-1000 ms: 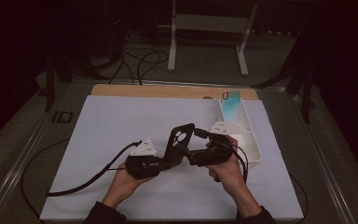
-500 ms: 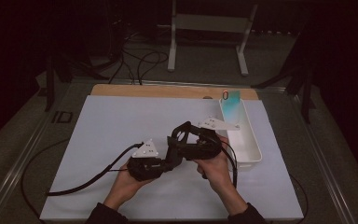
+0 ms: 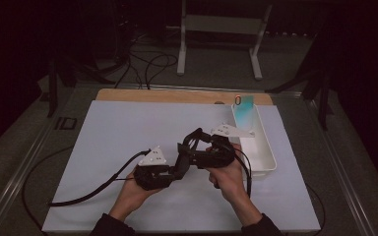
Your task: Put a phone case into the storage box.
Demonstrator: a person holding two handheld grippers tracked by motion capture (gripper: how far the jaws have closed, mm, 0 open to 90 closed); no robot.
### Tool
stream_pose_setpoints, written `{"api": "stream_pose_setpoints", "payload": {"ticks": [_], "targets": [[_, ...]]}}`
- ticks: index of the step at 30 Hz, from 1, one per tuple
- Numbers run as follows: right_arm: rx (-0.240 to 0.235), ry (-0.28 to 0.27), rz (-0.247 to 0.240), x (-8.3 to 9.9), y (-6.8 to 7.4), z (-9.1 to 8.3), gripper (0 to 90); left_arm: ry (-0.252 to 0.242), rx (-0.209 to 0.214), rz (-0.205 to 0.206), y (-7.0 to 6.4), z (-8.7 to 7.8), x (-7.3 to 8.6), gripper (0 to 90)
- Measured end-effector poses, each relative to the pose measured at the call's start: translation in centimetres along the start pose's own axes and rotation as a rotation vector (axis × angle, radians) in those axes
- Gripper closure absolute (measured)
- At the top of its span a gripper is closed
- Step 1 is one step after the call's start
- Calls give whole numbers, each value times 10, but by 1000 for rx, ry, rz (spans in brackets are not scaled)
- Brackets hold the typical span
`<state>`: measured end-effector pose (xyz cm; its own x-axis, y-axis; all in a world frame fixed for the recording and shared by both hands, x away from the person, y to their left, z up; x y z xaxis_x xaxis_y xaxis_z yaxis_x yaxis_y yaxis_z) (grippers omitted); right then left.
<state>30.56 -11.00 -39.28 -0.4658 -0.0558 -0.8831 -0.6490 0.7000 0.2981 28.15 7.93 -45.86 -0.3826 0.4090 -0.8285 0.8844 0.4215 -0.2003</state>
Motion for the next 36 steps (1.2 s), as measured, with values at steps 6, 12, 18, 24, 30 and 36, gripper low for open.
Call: {"api": "stream_pose_setpoints", "payload": {"ticks": [6,12,18,24,30,36], "targets": [[4,0,-5,0,0,0,141,-2,-9,-6,1,-3,-2,559],[16,0,-10,1,-1,0,142,-19,-118,-11,2,-6,-1,257],[20,3,-7,1,-2,-1,142,-29,-196,-20,5,-10,-1,26],[22,2,-7,1,-2,-1,142,-57,-224,-24,7,-17,1,3],[23,4,-9,1,-2,-1,142,-70,-253,-33,11,-23,4,3],[27,4,-9,1,-4,-1,142,-77,-265,-41,16,-28,9,3]]}}
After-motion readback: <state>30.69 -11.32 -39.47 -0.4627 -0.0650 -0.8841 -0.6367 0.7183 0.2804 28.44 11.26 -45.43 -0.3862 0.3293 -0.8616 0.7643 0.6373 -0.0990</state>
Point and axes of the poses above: each handheld gripper's, and its own axes: z roughly forward along the jaws, x roughly out of its underside, y roughly to its left, the point moved 2 cm from there along z, roughly forward along the jaws, and after that the axes turned 2 degrees about x, right-handed, at the moved point
